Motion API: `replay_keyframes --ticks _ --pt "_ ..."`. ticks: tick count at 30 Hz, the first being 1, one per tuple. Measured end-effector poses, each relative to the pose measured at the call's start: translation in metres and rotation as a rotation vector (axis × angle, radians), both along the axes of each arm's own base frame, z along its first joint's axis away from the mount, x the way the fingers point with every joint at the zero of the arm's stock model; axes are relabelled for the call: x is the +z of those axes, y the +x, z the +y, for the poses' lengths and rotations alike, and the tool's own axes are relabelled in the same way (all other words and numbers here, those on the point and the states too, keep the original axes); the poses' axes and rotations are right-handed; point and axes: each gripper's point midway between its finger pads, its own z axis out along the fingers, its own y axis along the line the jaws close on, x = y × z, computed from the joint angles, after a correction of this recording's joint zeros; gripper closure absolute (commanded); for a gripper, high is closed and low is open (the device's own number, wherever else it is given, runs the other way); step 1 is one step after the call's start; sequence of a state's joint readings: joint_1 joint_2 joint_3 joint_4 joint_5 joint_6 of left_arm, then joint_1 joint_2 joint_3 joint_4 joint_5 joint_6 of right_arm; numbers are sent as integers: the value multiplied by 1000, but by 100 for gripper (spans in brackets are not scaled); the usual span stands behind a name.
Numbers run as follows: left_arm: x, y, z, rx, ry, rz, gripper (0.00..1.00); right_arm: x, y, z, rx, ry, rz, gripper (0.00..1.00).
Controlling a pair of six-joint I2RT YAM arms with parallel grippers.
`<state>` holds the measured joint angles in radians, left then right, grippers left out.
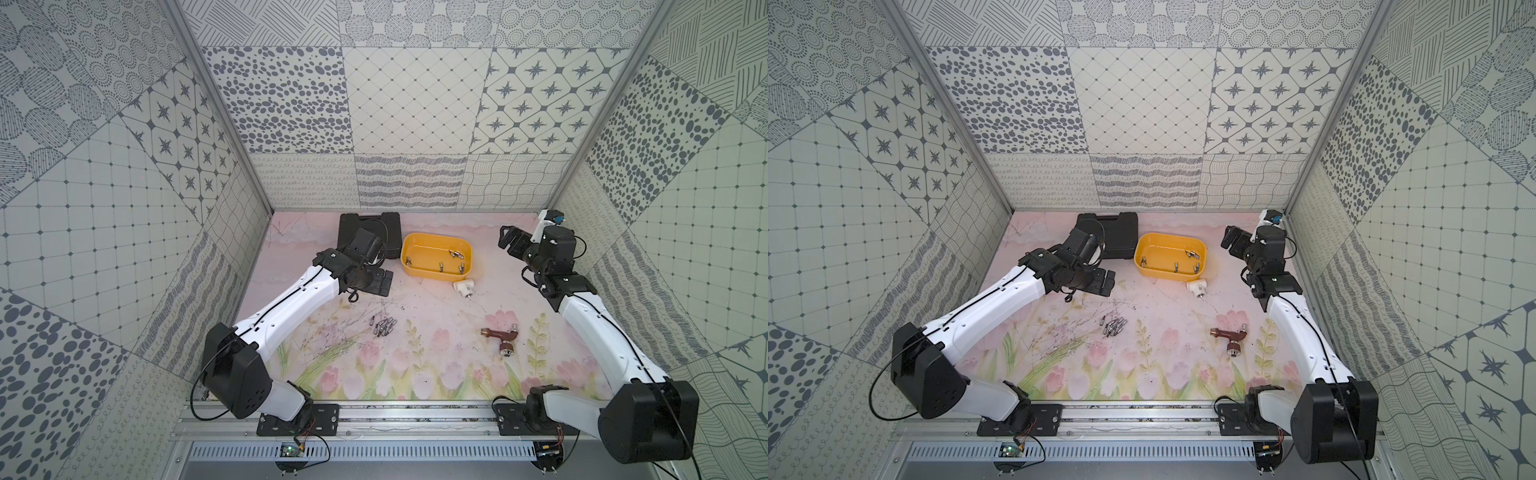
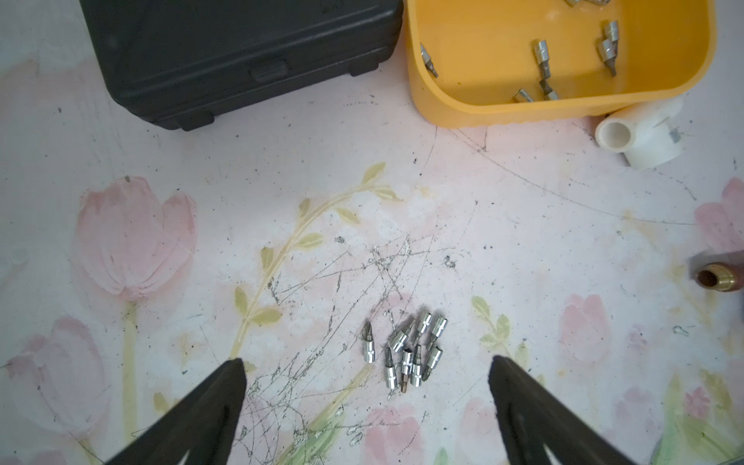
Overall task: Put the bit on the desktop into the storage box
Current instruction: Pick up the screwdriver bit from the center of the board.
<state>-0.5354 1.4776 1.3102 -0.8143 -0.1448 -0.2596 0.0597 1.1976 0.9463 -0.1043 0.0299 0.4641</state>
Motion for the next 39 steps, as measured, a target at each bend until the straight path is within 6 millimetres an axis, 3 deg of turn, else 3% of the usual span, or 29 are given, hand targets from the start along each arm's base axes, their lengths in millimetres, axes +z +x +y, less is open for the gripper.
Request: replay_keyframes --ticks 11,24,39 --pt "-33 -27 19 15 67 129 5 -4 -1 -4 -10 0 9 3" --pt "-91 -38 23 28 125 322 31 -4 -1 -5 -11 0 9 3" --pt "-132 -38 13 23 115 449 52 -6 -1 -8 -18 1 13 3"
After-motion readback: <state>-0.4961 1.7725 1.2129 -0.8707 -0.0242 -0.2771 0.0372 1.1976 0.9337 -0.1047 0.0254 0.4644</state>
